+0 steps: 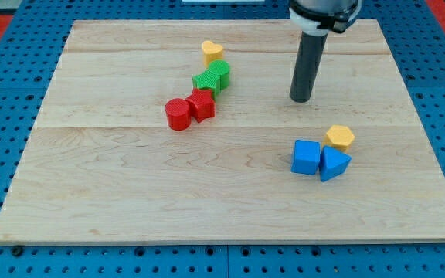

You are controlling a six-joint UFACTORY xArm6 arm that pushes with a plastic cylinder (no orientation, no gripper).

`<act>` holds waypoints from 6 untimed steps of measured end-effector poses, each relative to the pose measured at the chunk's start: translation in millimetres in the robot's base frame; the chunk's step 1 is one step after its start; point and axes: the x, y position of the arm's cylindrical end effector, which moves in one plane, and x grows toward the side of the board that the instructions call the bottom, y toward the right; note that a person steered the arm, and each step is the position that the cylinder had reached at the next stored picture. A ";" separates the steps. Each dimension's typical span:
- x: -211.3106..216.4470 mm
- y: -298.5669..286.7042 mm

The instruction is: Move your arm to the top of the yellow heart

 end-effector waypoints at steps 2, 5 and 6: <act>-174.1 10.6; -144.6 -209.5; -96.1 -233.6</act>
